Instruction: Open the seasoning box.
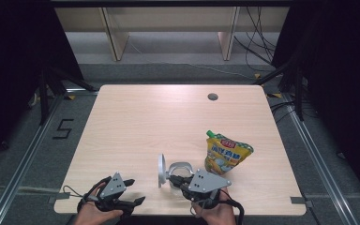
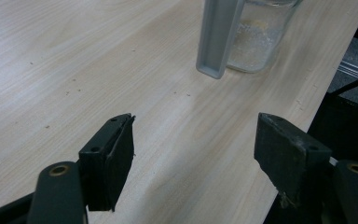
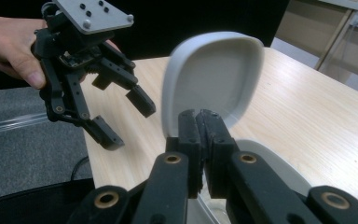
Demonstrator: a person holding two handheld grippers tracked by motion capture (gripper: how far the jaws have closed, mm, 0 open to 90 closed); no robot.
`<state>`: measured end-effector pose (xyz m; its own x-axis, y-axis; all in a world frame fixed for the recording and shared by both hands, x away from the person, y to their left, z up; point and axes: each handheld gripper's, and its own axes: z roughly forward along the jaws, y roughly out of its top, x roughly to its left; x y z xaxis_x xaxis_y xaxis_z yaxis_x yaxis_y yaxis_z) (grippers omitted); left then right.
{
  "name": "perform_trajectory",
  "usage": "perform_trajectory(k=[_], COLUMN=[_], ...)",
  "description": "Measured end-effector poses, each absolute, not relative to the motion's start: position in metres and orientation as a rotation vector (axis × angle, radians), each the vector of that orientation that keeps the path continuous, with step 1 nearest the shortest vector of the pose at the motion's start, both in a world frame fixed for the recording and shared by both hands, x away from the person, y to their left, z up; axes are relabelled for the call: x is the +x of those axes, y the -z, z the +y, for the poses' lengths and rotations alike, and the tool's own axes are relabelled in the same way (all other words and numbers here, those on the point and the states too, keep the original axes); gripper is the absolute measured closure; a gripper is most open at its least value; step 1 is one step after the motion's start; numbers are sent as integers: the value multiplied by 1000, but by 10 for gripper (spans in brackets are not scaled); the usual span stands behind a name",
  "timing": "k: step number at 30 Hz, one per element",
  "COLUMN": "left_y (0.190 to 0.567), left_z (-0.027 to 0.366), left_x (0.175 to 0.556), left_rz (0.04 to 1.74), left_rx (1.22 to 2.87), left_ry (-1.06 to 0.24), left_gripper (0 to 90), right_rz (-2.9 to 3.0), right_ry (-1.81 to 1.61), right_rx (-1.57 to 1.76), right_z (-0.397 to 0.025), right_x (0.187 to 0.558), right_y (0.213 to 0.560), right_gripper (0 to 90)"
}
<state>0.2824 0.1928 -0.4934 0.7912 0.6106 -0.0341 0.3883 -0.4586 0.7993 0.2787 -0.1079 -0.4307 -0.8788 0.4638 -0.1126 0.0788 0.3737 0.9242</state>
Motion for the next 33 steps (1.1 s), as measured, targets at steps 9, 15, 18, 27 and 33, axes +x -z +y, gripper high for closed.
perform_trajectory(k=[9,15,18,27,33], left_y=[495,494,494,495,495], left_z=[195,195,196,195,195], left_x=[283,283,284,283,284], left_rz=[745,730,733,721,725], left_rx=[2122,2147,2157,2159,2147], left_ry=[-337,-348,-369,-361,-363], left_gripper=[274,265,262,235,235], right_rz=[2259,2252,2258,2242,2228], right_ry=[-1485,-1441,-1452,-1401,-1332], right_rx=[574,605,624,693,843], right_z=[-144,-171,-184,-210,-232], right_x=[276,273,271,269,270], right_y=[438,446,449,455,460], right_gripper=[714,614,557,499,500])
